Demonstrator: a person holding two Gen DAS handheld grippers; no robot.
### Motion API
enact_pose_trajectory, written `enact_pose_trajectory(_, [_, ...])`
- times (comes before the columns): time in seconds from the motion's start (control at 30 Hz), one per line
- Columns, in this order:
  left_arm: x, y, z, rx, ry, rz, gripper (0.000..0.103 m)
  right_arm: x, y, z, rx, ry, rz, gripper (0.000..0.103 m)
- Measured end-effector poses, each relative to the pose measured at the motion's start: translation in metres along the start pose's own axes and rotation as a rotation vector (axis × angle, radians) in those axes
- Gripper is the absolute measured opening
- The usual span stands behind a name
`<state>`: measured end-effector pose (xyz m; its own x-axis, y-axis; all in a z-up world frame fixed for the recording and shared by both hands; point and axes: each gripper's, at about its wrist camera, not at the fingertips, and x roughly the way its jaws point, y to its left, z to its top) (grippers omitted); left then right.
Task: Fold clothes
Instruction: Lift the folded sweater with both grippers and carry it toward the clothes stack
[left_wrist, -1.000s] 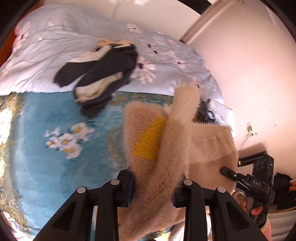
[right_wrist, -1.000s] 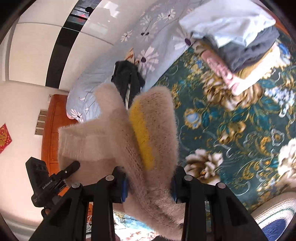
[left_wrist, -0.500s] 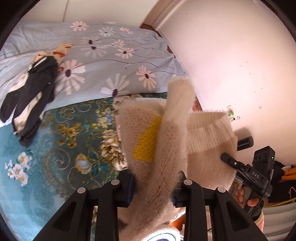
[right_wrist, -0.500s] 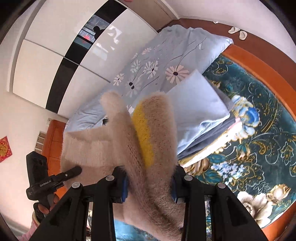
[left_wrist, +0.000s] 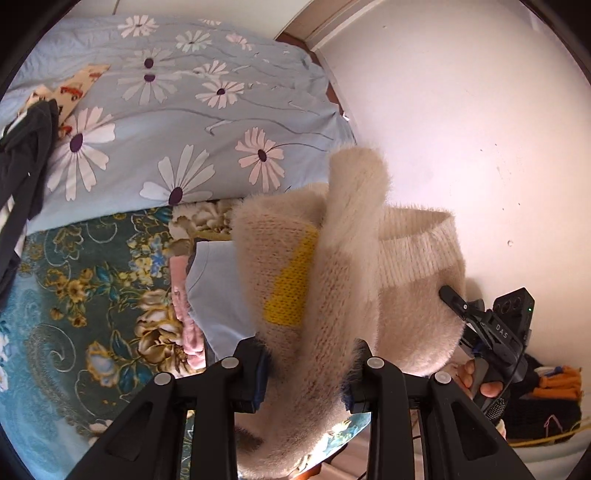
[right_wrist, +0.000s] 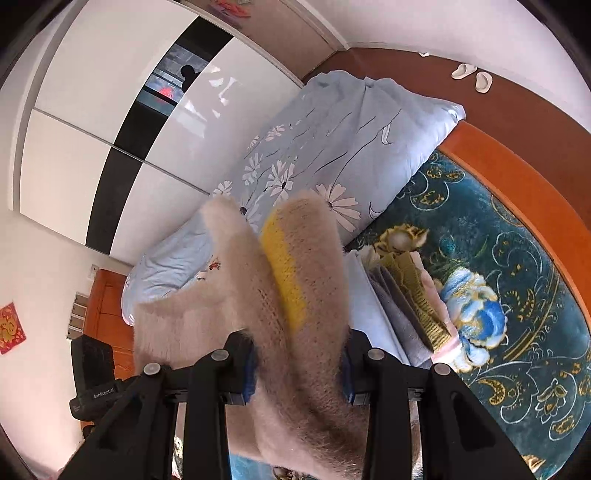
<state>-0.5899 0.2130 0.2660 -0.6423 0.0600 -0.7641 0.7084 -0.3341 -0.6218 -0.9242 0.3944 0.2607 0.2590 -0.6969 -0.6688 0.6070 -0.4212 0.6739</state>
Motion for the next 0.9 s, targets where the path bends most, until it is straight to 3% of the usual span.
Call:
enact_pose_trajectory(0.27, [0.05,0.053,-0.002,-0.143,0.053,-0.002,0.033,0.056,-0.058,0.02,0.082,0.078,-0.039,0.037])
enact_pose_trajectory(0.4, [0.064,0.067,-0.005,-0.129,0.08,0.027,0.035,0.071,-0.084,0.018,0.14,0.093,-0.028,0.038])
enact_pose_trajectory(0.5, [0.072,0.07,-0.006,-0.074,0.074,0.071,0.038,0.081,-0.094,0.014,0.138,0.108,-0.027,0.039])
enact_pose_trajectory(0.73, [0.088,0.084,-0.004,-0.115,0.085,0.11,0.042,0.093,-0.105,0.007,0.171,0.113,-0.041,0.042])
enact_pose_trajectory(0.9, [0.087,0.091,-0.002,-0.181,0.113,0.084,0.044,0.089,-0.099,0.009,0.147,0.129,-0.045,0.045])
